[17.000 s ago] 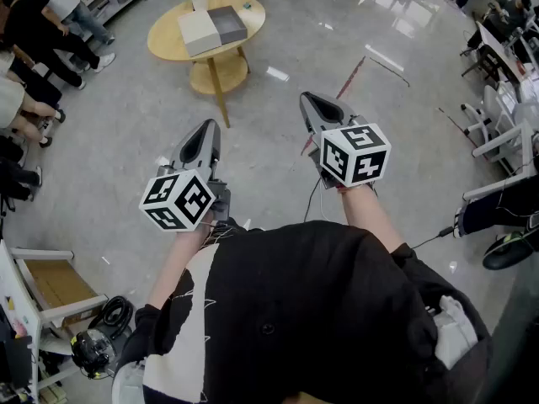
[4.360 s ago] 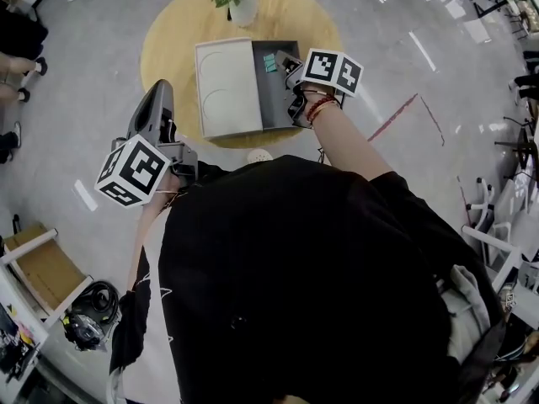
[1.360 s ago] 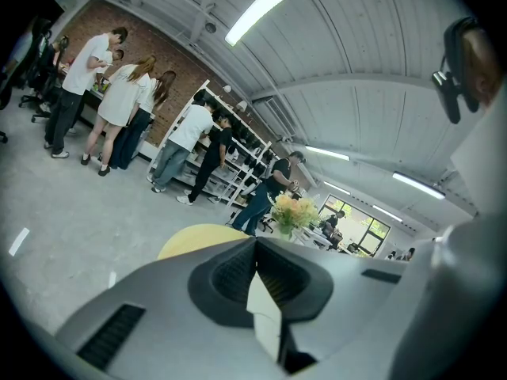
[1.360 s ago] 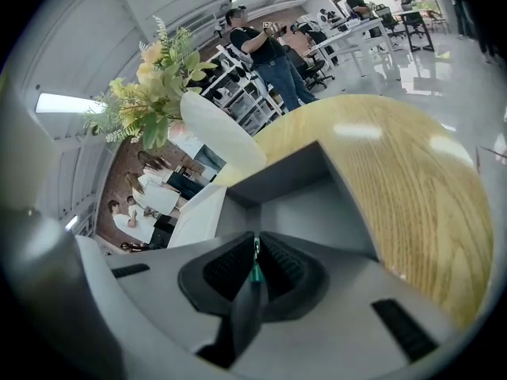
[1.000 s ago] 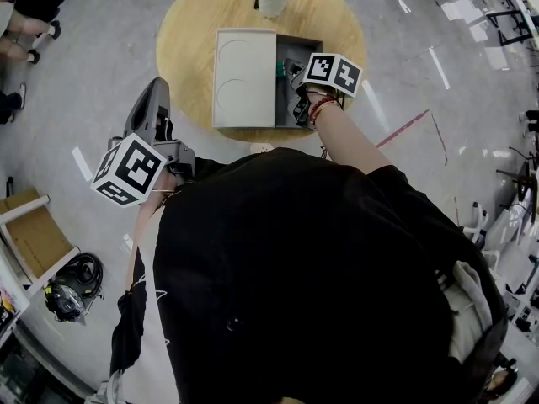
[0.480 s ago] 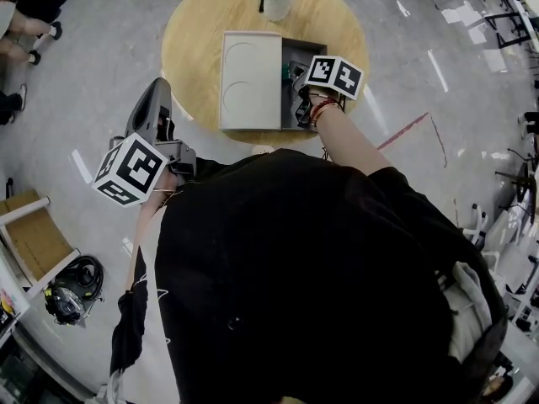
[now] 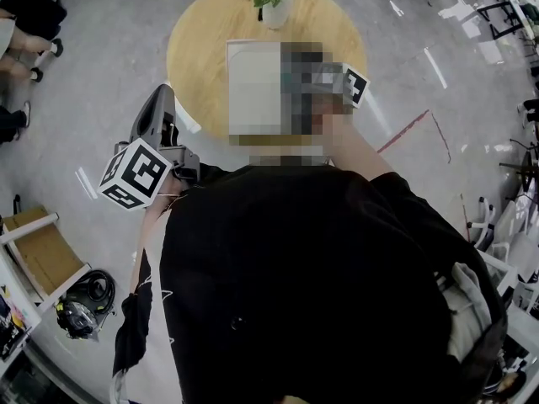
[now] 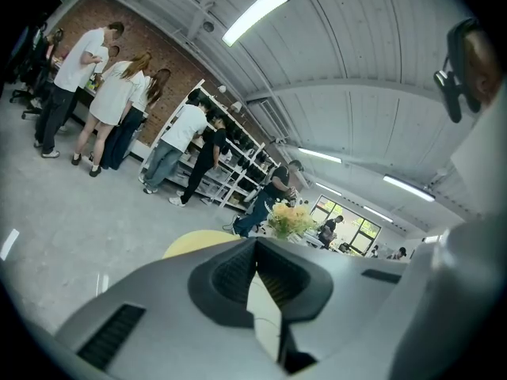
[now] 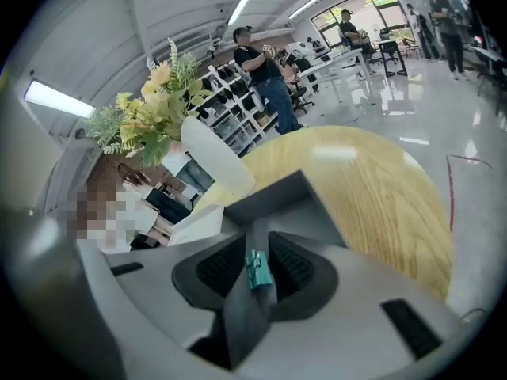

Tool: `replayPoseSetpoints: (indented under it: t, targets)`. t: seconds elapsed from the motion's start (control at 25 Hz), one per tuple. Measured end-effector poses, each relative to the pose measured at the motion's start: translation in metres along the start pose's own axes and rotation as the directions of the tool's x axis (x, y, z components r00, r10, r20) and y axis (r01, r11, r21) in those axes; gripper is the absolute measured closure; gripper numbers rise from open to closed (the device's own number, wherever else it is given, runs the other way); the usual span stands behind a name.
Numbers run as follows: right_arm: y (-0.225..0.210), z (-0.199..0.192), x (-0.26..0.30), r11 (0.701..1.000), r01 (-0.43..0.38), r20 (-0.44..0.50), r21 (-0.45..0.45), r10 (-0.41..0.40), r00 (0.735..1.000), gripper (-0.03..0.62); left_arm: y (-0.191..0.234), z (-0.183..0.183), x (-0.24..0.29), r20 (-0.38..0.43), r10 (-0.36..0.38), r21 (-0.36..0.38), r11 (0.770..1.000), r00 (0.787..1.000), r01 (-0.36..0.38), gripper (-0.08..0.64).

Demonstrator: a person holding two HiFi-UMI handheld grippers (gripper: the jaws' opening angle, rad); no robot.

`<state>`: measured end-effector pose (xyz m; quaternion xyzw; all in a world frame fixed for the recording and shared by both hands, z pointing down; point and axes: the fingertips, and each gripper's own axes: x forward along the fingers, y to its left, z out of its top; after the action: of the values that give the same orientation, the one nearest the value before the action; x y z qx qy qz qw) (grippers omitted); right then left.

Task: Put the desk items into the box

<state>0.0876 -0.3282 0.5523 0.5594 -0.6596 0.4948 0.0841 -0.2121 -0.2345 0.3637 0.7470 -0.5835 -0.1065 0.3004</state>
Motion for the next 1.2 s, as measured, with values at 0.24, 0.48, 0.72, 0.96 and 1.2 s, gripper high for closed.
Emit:
replayPoseSetpoints:
  t: [0.24, 0.48, 0.72, 0.96, 1.2]
  targets:
    - [-0.006, 0.011, -0.029, 0.998, 0.039, 0.144, 0.058, -0.047, 0.988, 0.53, -0.009, -0.005, 0.004, -0.039, -0.057, 0.018, 0.998, 0.998, 0.057, 0.55]
    - [-0.01, 0.021, -0.072, 0.991, 0.044, 0.286, 0.123, -0.078, 0.955, 0.586, -0.027, -0.02, 0.014, -0.102, -0.149, 0.041, 0.987, 0.984, 0.154, 0.551]
    - [0.002, 0.016, -0.112, 0.98, -0.021, 0.374, 0.2, -0.057, 0.926, 0.586, -0.05, -0.039, 0.019, -0.181, -0.241, 0.076, 0.963, 0.953, 0.258, 0.549]
    - [0.023, -0.008, -0.146, 0.972, -0.072, 0.42, 0.225, -0.03, 0.907, 0.586, -0.065, -0.057, 0.01, -0.248, -0.307, 0.092, 0.937, 0.919, 0.338, 0.55]
    - [0.05, -0.033, -0.169, 0.989, -0.077, 0.469, 0.129, 0.008, 0.883, 0.588, -0.066, -0.068, -0.004, -0.294, -0.333, 0.136, 0.913, 0.896, 0.384, 0.551]
